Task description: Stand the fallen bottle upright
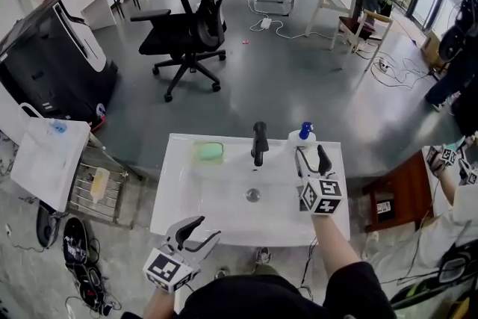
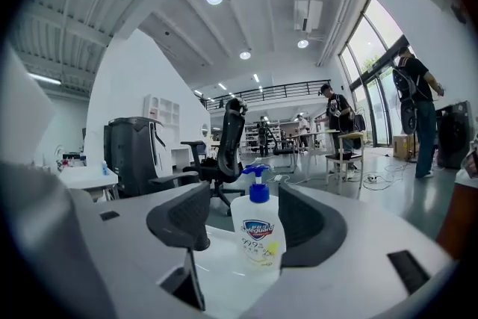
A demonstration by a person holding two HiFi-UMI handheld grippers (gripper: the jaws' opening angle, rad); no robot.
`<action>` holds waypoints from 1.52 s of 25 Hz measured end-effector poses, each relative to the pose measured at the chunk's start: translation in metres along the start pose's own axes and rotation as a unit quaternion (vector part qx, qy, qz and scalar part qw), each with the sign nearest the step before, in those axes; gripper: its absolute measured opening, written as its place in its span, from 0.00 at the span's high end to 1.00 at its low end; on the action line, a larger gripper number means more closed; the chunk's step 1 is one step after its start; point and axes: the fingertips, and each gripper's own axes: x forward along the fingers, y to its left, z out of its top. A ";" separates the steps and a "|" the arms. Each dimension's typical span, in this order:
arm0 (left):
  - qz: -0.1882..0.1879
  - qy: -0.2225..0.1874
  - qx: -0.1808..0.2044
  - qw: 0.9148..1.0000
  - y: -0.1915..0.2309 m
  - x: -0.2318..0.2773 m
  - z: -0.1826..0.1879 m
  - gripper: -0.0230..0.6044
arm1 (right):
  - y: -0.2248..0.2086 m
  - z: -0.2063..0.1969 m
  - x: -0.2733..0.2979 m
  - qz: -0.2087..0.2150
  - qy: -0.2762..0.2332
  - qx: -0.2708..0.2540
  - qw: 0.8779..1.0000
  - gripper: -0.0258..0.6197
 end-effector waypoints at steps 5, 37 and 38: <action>-0.021 -0.021 0.005 1.000 -0.001 -0.004 0.008 0.62 | 0.018 0.014 -0.045 0.000 -0.019 0.020 1.000 0.65; -0.123 -0.058 0.061 0.989 -0.024 -0.073 -0.022 0.88 | 0.150 -0.016 -0.282 -0.055 -0.040 0.095 0.993 0.96; -0.124 -0.058 0.064 0.989 -0.024 -0.075 -0.022 0.89 | 0.152 -0.015 -0.284 -0.054 -0.042 0.094 0.993 0.96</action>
